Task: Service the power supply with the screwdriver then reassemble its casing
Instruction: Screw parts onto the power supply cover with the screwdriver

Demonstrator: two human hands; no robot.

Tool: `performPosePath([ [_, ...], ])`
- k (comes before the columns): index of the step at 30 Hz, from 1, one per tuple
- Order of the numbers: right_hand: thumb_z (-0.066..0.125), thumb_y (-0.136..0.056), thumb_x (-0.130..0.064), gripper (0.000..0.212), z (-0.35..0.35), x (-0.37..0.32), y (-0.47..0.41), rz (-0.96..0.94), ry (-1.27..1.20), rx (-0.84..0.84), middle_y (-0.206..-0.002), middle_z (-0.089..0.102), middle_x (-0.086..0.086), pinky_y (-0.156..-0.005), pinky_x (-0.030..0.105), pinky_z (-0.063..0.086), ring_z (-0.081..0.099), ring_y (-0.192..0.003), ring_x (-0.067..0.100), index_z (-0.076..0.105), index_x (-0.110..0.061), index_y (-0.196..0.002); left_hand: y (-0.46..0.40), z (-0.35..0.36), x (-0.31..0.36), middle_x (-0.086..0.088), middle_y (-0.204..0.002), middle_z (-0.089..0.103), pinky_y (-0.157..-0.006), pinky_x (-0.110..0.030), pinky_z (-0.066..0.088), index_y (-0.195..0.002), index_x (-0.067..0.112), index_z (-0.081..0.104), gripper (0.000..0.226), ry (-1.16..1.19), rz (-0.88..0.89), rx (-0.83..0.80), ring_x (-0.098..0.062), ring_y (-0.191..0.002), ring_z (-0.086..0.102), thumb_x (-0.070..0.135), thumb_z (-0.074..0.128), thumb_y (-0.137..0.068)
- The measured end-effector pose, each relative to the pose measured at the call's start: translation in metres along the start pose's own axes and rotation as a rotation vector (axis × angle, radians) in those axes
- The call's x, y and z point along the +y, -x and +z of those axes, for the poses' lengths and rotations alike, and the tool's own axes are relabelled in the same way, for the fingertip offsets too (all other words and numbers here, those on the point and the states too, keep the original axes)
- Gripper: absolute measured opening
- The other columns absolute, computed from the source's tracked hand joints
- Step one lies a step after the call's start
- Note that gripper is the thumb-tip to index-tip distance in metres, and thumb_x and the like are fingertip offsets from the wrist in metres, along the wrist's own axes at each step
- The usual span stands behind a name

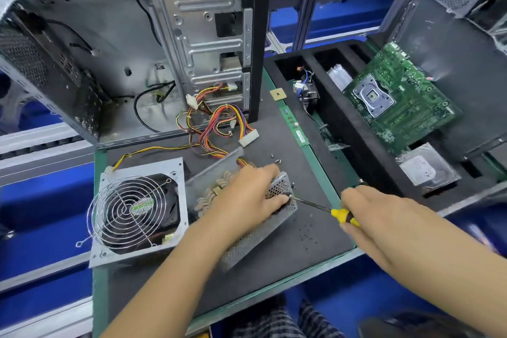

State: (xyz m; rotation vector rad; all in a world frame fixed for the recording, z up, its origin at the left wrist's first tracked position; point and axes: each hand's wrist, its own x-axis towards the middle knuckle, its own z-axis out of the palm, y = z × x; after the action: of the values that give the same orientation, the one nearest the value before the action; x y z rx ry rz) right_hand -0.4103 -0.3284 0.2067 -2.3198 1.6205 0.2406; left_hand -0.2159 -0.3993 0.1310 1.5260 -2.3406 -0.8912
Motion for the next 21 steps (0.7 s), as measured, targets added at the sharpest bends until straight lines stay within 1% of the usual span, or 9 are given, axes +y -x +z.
performPosePath([
  [4,0.027,-0.099,-0.041,0.015,0.028,0.012,0.012,0.040,-0.095,0.072,-0.099,0.038,-0.010,-0.069,0.026,0.043,0.050,-0.078,0.015,0.031,-0.026,-0.097,-0.002,0.031,0.002,-0.012,-0.092,0.062,-0.067,-0.037,0.030,-0.105,0.013,0.050,0.030,-0.121,-0.055,0.109,-0.036,-0.096,0.056,0.040,0.058,-0.093],
  [6,0.041,-0.095,-0.040,0.012,0.048,0.027,0.010,0.054,-0.271,0.116,-0.095,0.038,-0.012,-0.068,0.026,0.044,0.052,-0.077,0.013,0.037,-0.029,-0.092,-0.004,0.044,0.002,-0.010,-0.090,0.063,-0.065,-0.036,0.027,-0.106,0.016,0.050,0.028,-0.115,-0.085,0.144,-0.036,-0.095,0.057,0.038,0.060,-0.092],
  [8,0.059,-0.088,-0.033,0.017,0.072,0.045,0.003,0.068,-0.390,0.150,-0.091,0.041,-0.018,-0.065,0.019,0.044,0.053,-0.080,0.005,0.042,-0.033,-0.090,-0.008,0.054,0.002,-0.006,-0.093,0.065,-0.069,-0.036,0.034,-0.108,0.019,0.053,0.026,-0.063,-0.129,0.172,-0.032,-0.097,0.058,0.035,0.064,-0.090],
  [10,0.069,-0.082,-0.022,0.030,0.097,0.063,-0.005,0.107,-0.514,0.190,-0.089,0.048,-0.020,-0.066,0.010,0.041,0.052,-0.087,-0.003,0.044,-0.037,-0.087,-0.011,0.063,0.002,-0.001,-0.097,0.068,-0.079,-0.038,0.044,-0.106,0.021,0.060,0.024,0.033,-0.189,0.187,-0.025,-0.098,0.060,0.030,0.069,-0.086],
  [12,0.073,-0.080,-0.019,0.035,0.118,0.077,-0.014,0.146,-0.621,0.212,-0.091,0.054,-0.020,-0.064,0.010,0.042,0.056,-0.086,-0.002,0.046,-0.040,-0.084,-0.013,0.069,0.002,0.002,-0.095,0.070,-0.081,-0.039,0.048,-0.100,0.022,0.068,0.019,0.118,-0.247,0.204,-0.021,-0.094,0.062,0.024,0.072,-0.082],
  [15,0.075,-0.078,-0.020,0.031,0.140,0.093,-0.023,0.140,-0.737,0.237,-0.091,0.059,-0.015,-0.060,0.016,0.048,0.062,-0.079,0.007,0.050,-0.038,-0.083,-0.016,0.072,-0.001,0.000,-0.084,0.071,-0.075,-0.040,0.048,-0.091,0.020,0.074,0.011,0.119,-0.277,0.208,-0.022,-0.084,0.063,0.023,0.071,-0.080],
  [18,0.075,-0.079,-0.017,0.029,0.151,0.099,-0.028,0.061,-0.817,0.280,-0.088,0.059,-0.010,-0.060,0.016,0.046,0.059,-0.073,0.013,0.054,-0.037,-0.082,-0.019,0.071,-0.002,0.001,-0.080,0.068,-0.074,-0.040,0.047,-0.083,0.022,0.071,0.006,0.109,-0.282,0.150,-0.022,-0.082,0.060,0.027,0.071,-0.082],
  [20,0.071,-0.080,-0.023,0.021,0.154,0.101,-0.029,0.012,-0.839,0.307,-0.086,0.059,-0.007,-0.063,0.012,0.042,0.055,-0.074,0.013,0.057,-0.038,-0.084,-0.019,0.071,-0.003,0.004,-0.076,0.065,-0.074,-0.038,0.047,-0.079,0.023,0.068,0.006,0.130,-0.295,0.135,-0.021,-0.080,0.059,0.028,0.071,-0.082],
  [21,0.068,-0.081,-0.027,0.014,0.155,0.102,-0.031,0.002,-0.850,0.302,-0.085,0.060,-0.007,-0.063,0.015,0.042,0.054,-0.074,0.013,0.059,-0.037,-0.087,-0.019,0.071,-0.003,0.005,-0.077,0.066,-0.074,-0.037,0.047,-0.082,0.024,0.070,0.003,0.153,-0.306,0.139,-0.020,-0.081,0.059,0.027,0.071,-0.082],
])
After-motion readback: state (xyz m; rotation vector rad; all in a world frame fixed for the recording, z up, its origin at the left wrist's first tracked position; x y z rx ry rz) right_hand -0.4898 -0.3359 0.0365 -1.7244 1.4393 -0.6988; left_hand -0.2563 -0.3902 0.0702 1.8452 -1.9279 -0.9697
